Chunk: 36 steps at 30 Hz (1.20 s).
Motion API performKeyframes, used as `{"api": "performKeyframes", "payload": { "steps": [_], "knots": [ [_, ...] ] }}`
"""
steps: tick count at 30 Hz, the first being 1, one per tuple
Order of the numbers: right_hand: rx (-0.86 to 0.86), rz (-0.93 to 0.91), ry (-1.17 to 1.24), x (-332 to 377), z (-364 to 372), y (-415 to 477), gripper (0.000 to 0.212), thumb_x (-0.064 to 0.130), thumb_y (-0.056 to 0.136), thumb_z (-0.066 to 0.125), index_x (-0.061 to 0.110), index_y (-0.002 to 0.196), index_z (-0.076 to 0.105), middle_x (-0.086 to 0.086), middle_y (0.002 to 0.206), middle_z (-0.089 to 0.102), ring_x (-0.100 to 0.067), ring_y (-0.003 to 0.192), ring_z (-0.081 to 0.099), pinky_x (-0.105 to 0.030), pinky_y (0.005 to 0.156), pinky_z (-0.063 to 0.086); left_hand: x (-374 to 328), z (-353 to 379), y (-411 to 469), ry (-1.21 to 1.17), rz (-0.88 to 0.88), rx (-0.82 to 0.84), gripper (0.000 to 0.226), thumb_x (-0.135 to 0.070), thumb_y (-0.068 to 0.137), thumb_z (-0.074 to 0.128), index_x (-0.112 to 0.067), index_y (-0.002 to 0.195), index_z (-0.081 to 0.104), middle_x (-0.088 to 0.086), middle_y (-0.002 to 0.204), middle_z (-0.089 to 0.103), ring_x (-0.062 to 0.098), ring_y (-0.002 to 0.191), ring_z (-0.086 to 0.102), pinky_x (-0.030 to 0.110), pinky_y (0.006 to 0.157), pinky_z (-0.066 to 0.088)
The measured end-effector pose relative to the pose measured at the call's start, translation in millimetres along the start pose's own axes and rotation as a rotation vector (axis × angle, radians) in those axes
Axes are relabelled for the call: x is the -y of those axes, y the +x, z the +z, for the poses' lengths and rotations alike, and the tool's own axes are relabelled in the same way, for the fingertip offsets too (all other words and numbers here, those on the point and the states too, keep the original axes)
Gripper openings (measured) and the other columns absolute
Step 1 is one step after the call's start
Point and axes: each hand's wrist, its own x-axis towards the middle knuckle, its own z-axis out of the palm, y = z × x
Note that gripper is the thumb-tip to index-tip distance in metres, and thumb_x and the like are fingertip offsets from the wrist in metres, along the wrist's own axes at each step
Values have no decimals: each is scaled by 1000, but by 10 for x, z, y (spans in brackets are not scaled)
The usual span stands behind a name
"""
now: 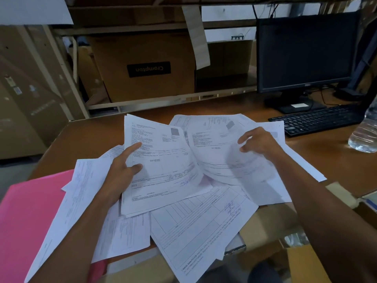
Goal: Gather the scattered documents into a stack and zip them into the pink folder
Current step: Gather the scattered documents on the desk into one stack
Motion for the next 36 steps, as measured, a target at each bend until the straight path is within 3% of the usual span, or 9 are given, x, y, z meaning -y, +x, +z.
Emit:
{"api": "performKeyframes", "payload": {
  "steps": [3, 7, 9, 13, 17, 21, 25, 29, 36],
  "knots": [
    [-147, -142, 264, 73, -109, -22, 21, 6, 89, 74, 26, 95, 77, -3, 94, 67, -4, 43, 47, -20, 41, 36, -2, 2, -4, -19, 9, 4, 58, -2, 98, 60, -40, 142, 53, -10, 156, 42, 19, 140, 43, 13, 78, 46],
    [-217, -272, 853, 312, -243, -133, 34, -4, 91, 67, 24, 109, 75, 3, 117, 72, -4, 100, 71, -22, 82, 58, -13, 8, -5, -27, 1, 5, 58, -1, 99, 59, -39, 141, 54, -10, 155, 43, 18, 136, 45, 11, 74, 46],
    [-129, -211, 929, 396, -181, -160, 35, -5, 90, 67, 23, 109, 74, 0, 119, 72, -10, 96, 71, -21, 78, 57, -14, 9, -14, -7, 10, 5, 57, -2, 99, 60, -40, 141, 53, -10, 155, 42, 16, 133, 45, 13, 79, 46],
    [-76, -249, 497, 431, 238, -174, 36, -3, 86, 72, 17, 116, 73, -3, 123, 67, -11, 93, 65, -30, 80, 54, 1, -4, 2, 0, 5, 12, 51, -11, 102, 57, -45, 140, 52, -11, 156, 41, 19, 134, 46, 30, 95, 51],
    [0, -341, 257, 572, 681, -302, 38, 4, 89, 71, 23, 121, 70, 5, 127, 63, -9, 110, 58, -6, 75, 43, -25, 22, -22, -110, 6, -10, 35, -46, 105, 42, -46, 138, 55, -18, 145, 49, 14, 133, 48, 40, 108, 40],
    [67, -322, 202, 750, 1002, -462, 41, 5, 93, 67, 23, 130, 64, 5, 123, 56, -17, 103, 61, -9, 61, 47, -21, 36, -19, -211, -33, -12, 60, -74, 89, 49, -48, 143, 46, -16, 143, 55, 14, 129, 55, 46, 108, 44],
    [110, -346, 139, 825, 1155, -493, 44, 9, 96, 65, 28, 135, 56, 3, 128, 56, -15, 96, 57, -18, 59, 53, 5, 33, 12, -75, 57, 1, 78, -24, 96, 68, -51, 152, 21, -17, 150, 45, 13, 132, 49, 41, 105, 46],
    [18, -333, 216, 672, 1032, -389, 32, 14, 98, 64, 20, 129, 61, 0, 129, 64, -15, 102, 65, -14, 69, 50, 37, 19, 32, 11, 110, -16, 96, -12, 94, 70, -55, 153, 9, -19, 159, 32, 10, 139, 38, 39, 108, 37],
    [-15, -220, -589, -33, 568, -108, 59, 53, 104, 39, 21, 154, 37, -4, 162, 34, -26, 148, 32, -54, 117, 26, 83, 15, 60, 28, 125, 0, 68, -2, 99, 60, -52, 143, 45, -17, 157, 38, 11, 142, 37, 41, 115, 38]
  ]
}}
